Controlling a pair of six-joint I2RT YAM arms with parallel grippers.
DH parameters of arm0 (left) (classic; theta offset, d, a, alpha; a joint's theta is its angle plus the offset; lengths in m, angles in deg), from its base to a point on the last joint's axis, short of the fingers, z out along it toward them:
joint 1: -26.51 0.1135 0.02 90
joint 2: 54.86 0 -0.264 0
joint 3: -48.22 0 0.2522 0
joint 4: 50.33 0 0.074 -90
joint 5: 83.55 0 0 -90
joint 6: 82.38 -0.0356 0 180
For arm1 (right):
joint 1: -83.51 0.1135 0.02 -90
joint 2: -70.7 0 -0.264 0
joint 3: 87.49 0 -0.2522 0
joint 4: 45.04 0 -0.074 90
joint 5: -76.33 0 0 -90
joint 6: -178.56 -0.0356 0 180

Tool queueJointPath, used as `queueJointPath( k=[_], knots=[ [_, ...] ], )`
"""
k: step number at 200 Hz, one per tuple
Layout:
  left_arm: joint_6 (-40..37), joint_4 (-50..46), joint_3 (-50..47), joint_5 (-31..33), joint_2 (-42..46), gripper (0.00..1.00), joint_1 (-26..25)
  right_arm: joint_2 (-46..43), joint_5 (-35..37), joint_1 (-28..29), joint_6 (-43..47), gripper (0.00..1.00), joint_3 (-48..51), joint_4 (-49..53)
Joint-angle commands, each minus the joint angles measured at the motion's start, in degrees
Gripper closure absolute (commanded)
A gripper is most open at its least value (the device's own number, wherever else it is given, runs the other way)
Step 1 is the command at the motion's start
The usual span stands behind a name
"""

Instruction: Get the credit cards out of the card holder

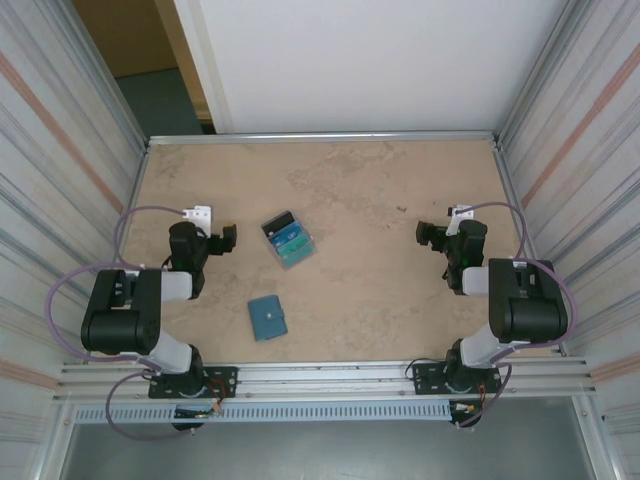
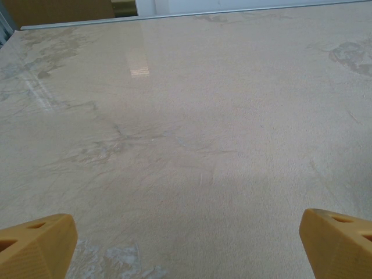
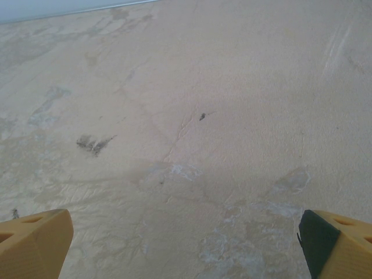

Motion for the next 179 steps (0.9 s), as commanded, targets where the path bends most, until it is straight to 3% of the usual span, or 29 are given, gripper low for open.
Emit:
queueJointPath(
  k=[1, 29, 59, 99, 134, 153, 179],
  knots=[
    [0.6, -1.1, 1.0, 0.2, 1.4, 0.01, -0.1, -0.8, 0.5, -0.2, 0.4, 0.01, -1.5, 1.5],
    [0.9, -6.4, 2.0, 0.8, 6.0, 0.01, -0.2, -1.2, 1.0, -0.2, 0.2, 0.01, -1.9, 2.6],
    [4.3, -16.3, 4.1, 5.7, 13.0, 0.01, -0.2, -3.5, 2.6, -0.1, -0.3, 0.01, -4.3, 8.6],
    [17.3, -32.4, 6.6, 7.4, 22.3, 0.01, -0.2, -8.4, 6.3, 0.6, -1.8, 0.01, -6.3, 16.9],
    [27.6, -47.3, 8.6, 5.1, 28.5, 0.01, -0.9, -12.2, 12.4, 2.6, -3.7, 0.01, -10.1, 26.8],
    [32.5, -55.3, 8.3, 9.1, 33.4, 0.01, -4.7, -14.0, 13.1, 3.3, -4.4, 0.01, -11.7, 30.8],
    [37.6, -66.1, 8.6, 16.1, 38.3, 0.01, -15.2, -17.4, 14.4, 4.3, -7.1, 0.01, -11.9, 34.4]
  ],
)
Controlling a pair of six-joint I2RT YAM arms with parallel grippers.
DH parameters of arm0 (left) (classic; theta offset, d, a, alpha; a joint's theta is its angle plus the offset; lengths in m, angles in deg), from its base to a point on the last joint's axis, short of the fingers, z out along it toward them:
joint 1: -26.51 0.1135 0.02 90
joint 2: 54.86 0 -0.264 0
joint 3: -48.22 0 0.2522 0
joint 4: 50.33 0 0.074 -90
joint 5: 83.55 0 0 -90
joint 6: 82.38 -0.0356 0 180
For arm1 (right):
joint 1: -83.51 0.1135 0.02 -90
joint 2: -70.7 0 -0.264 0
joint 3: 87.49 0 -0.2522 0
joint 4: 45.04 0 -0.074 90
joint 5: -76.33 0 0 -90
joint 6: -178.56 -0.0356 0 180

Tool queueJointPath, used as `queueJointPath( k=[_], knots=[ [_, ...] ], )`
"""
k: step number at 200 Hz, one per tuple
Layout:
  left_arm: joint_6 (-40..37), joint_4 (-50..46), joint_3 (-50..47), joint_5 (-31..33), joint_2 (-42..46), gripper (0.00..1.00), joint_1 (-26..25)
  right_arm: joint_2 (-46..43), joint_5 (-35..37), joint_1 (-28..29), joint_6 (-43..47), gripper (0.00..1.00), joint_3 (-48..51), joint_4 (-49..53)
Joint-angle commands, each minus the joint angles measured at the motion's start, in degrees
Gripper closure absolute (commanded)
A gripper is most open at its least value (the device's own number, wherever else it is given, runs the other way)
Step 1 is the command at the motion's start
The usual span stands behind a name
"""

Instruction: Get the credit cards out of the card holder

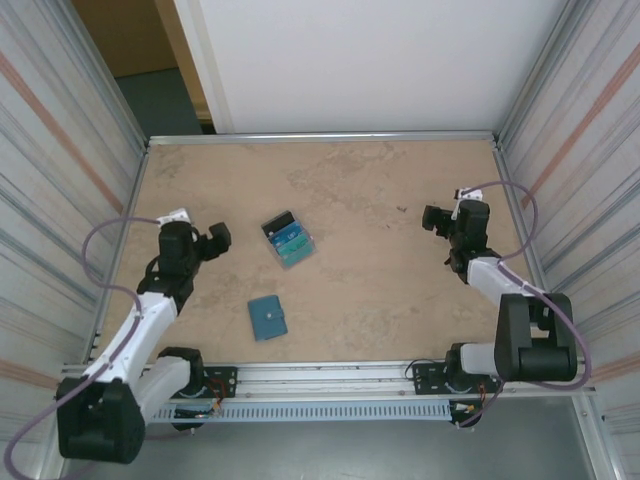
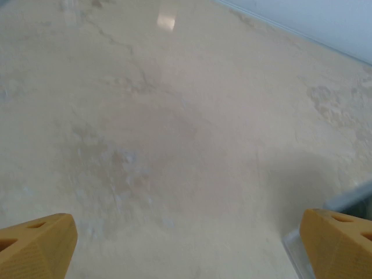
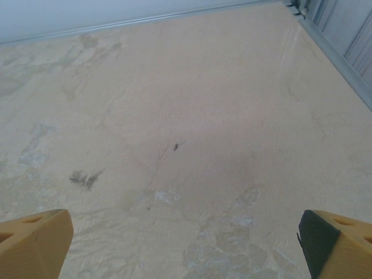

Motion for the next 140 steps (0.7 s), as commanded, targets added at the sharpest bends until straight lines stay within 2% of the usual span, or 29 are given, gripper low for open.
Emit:
queueJointPath(
  k=[1, 20, 40, 79, 111, 140],
  knots=[
    [9.0, -14.9, 1.6, 7.1, 4.2, 0.01, -8.0, -3.6, 3.2, 0.9, -3.9, 0.01, -1.4, 6.9],
    [15.6, -21.8, 1.3, 10.4, 6.1, 0.01, -16.0, -5.6, 3.9, 1.2, -6.9, 0.01, -2.3, 11.6],
    [24.0, -27.2, 0.7, 10.9, 6.5, 0.01, -23.9, -6.9, 3.7, 1.8, -9.0, 0.01, -3.1, 16.2],
    [35.3, -34.0, 2.5, 14.4, 2.5, 0.01, -39.9, -8.6, 6.1, 6.0, -10.0, 0.01, -4.3, 21.0],
    [39.5, -38.9, 4.8, 13.7, -3.8, 0.01, -46.6, -9.0, 10.4, 9.5, -11.3, 0.01, -5.1, 23.3],
    [40.7, -37.3, 5.1, 11.3, -9.9, 0.01, -49.4, -9.6, 11.2, 10.9, -12.8, 0.01, -3.8, 22.7]
  ],
)
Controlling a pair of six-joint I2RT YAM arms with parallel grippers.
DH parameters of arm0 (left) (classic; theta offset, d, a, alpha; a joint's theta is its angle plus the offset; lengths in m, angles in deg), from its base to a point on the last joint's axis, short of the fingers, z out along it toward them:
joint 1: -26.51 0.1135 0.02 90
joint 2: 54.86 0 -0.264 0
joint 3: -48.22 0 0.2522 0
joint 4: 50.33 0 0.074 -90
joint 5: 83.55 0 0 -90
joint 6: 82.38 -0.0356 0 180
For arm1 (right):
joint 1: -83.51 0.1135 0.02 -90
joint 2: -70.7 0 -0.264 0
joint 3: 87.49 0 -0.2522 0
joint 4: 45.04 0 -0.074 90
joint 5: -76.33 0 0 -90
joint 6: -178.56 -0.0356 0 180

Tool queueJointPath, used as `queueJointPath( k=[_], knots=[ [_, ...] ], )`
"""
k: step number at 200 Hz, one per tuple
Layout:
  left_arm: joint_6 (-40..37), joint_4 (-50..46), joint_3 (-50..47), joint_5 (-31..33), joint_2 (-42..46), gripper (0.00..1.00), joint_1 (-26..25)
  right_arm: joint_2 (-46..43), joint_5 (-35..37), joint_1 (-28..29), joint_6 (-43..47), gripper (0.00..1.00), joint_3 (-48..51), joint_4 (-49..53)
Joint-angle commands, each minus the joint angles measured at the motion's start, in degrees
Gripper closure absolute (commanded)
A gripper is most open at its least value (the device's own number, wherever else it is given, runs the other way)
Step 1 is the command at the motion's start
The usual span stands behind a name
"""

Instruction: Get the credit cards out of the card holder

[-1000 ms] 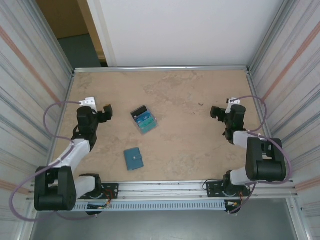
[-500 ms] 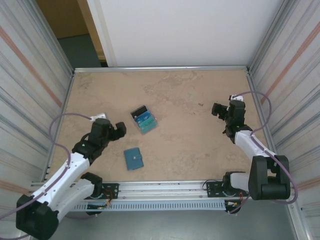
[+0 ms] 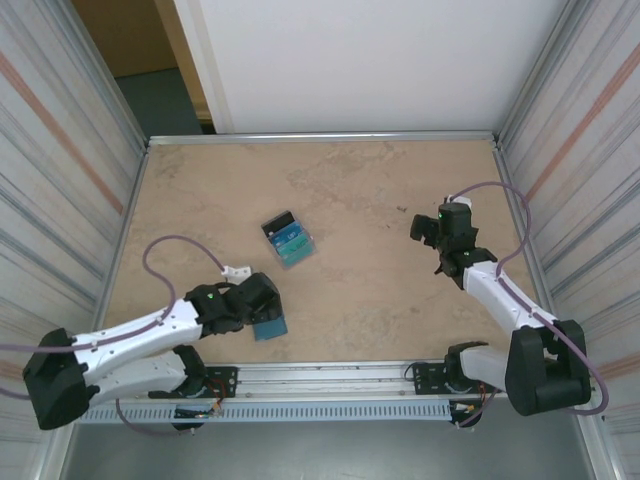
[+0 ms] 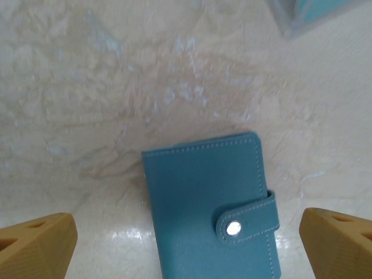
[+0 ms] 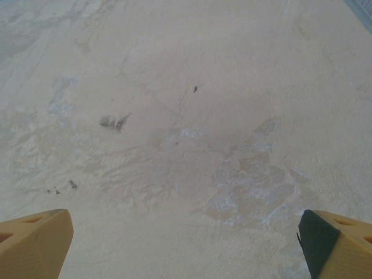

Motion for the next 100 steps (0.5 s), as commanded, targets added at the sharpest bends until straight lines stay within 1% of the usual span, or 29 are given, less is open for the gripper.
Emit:
queueJointPath(
  k=[1, 34, 49, 72, 100],
  knots=[
    [4.4, -2.8, 1.7, 0.2, -4.0, 0.01, -1.9, -1.7, 2.9, 0.9, -2.6, 0.01, -0.5, 1.2],
    [2.6, -2.1, 4.7, -0.1, -10.6, 0.01, -3.8, -1.4, 3.2, 1.2, -3.9, 0.01, 0.6, 0.8],
    [0.9, -0.4, 5.3, -1.4, -12.7, 0.01, -3.9, -1.2, 3.2, 1.3, -4.0, 0.01, 0.8, 0.9],
    [-1.5, 3.3, 5.4, -3.6, -14.2, 0.01, -3.9, -1.4, 3.0, 1.4, -4.2, 0.01, 1.2, 0.8],
    [-1.0, 3.1, 5.1, -4.7, -15.0, 0.01, -3.7, -1.8, 3.0, 1.6, -4.5, 0.01, 1.7, 0.8]
  ],
)
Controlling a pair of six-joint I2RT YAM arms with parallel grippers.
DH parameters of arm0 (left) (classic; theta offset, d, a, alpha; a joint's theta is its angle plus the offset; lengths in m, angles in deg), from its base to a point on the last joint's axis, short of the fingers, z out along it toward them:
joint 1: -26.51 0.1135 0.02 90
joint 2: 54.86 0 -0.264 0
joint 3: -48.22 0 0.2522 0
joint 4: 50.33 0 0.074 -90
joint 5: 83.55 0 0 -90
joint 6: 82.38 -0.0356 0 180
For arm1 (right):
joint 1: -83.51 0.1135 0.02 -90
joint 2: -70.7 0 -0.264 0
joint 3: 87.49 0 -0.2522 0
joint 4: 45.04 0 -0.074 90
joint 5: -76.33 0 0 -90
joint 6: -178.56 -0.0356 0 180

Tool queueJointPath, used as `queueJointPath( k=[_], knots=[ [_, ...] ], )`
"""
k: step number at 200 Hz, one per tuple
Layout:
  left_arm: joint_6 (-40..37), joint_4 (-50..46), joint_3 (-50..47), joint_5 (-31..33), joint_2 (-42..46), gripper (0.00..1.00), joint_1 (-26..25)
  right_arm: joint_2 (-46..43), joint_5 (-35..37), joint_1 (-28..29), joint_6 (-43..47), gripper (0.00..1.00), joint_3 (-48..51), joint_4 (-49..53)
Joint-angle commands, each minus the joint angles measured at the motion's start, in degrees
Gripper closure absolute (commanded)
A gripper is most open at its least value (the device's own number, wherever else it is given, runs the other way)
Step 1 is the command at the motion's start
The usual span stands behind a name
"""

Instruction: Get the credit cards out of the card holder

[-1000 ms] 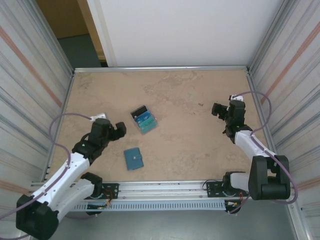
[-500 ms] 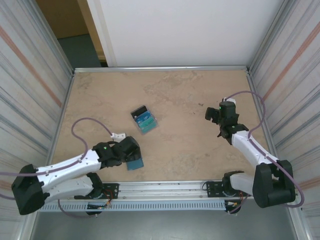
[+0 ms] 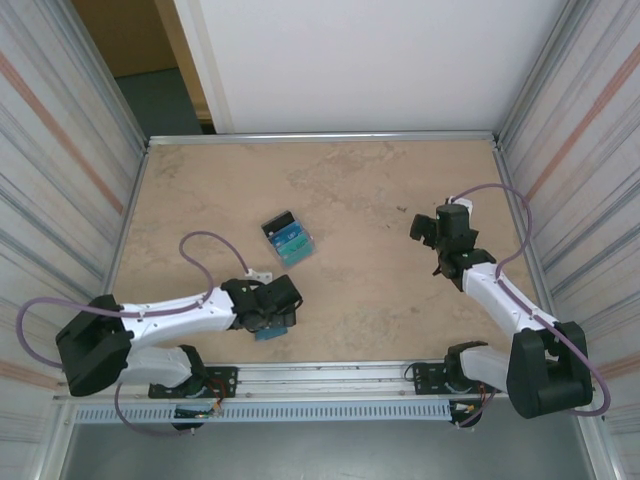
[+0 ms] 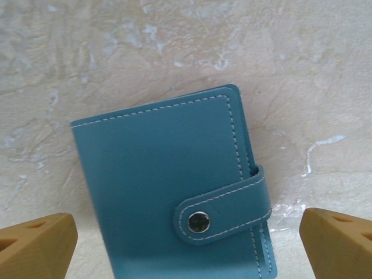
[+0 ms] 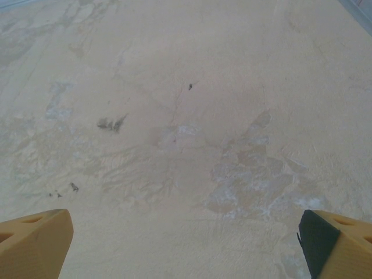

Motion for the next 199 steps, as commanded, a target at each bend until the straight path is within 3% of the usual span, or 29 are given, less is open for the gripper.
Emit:
queueJointPath(
  k=[1, 64, 134, 166, 199],
  knots=[
    [-0.4, 0.2, 0.9, -1.3, -0.5, 0.01, -0.2, -1.3, 1.0, 0.5, -1.3, 0.01, 1.2, 0.6],
    [0.6, 0.5, -1.1, -5.9, -2.8, 0.01, 1.8, -1.9, 0.7, 0.6, -1.9, 0.01, 2.3, -0.4],
    [0.3, 1.4, -2.0, -5.6, -5.9, 0.02, 2.5, -1.4, -0.1, 0.9, -2.7, 0.01, 2.3, -0.3],
    [-2.1, 2.1, -1.3, -4.8, -6.9, 0.17, 2.5, -1.6, -0.6, 0.9, -4.1, 0.01, 1.6, 1.0],
    [-6.1, 1.8, 0.3, -3.4, -7.1, 0.25, 2.5, -2.1, -1.1, 0.9, -6.8, 0.01, 1.4, 2.2]
  ],
)
